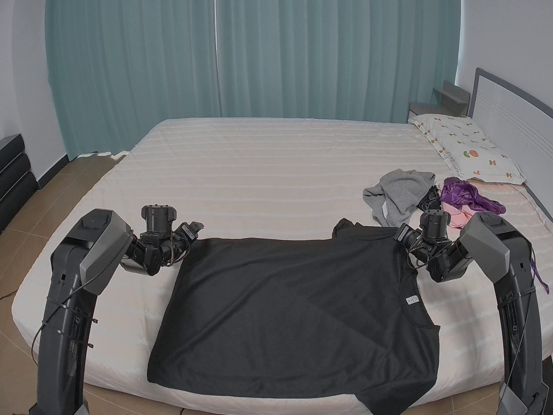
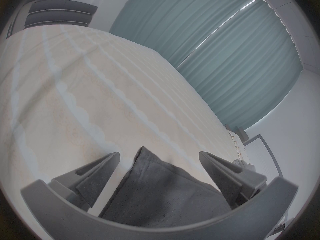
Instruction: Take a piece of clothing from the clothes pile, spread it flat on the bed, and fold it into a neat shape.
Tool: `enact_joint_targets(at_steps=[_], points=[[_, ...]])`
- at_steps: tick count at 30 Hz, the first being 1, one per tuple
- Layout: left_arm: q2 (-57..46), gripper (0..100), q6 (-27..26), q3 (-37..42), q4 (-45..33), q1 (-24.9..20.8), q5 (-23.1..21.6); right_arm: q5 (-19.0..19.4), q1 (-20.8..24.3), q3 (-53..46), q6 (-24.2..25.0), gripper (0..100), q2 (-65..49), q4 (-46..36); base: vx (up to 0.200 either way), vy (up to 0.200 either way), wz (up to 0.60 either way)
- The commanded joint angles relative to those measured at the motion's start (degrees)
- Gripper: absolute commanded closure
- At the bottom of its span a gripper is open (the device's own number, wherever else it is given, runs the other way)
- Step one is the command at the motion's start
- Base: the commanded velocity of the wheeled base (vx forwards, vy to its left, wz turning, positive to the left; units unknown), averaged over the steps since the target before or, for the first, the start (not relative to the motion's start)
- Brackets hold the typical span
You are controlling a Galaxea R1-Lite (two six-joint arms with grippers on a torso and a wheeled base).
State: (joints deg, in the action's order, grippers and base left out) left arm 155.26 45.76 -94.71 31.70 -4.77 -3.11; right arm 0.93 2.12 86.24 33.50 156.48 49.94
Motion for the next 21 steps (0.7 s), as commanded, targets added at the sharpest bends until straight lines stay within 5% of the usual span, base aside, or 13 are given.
enact_joint_targets(at_steps=[1, 9, 10, 21], points=[[1.36, 0, 0.03, -0.56, 0.03, -0.42, -0.14, 0.04, -0.01, -0.63, -0.10, 100, -0.03, 0.33, 0.000, 0.000, 0.00], [2.77, 0, -0.06, -2.76, 0.03, -1.21, 0.12, 0.13, -0.01, -0.63, -0.28, 100, 0.32, 0.33, 0.000, 0.000, 0.00], [2.86, 100, -0.15, -2.76, 0.03, -1.30, 0.12, 0.13, -0.01, -0.54, -0.19, 100, 0.32, 0.33, 0.000, 0.000, 0.00], [4.00, 100, -1.03, -5.14, 0.82, -0.68, 2.67, 0.13, -0.01, 0.51, -0.19, 100, 0.32, 1.03, 0.000, 0.000, 0.00]])
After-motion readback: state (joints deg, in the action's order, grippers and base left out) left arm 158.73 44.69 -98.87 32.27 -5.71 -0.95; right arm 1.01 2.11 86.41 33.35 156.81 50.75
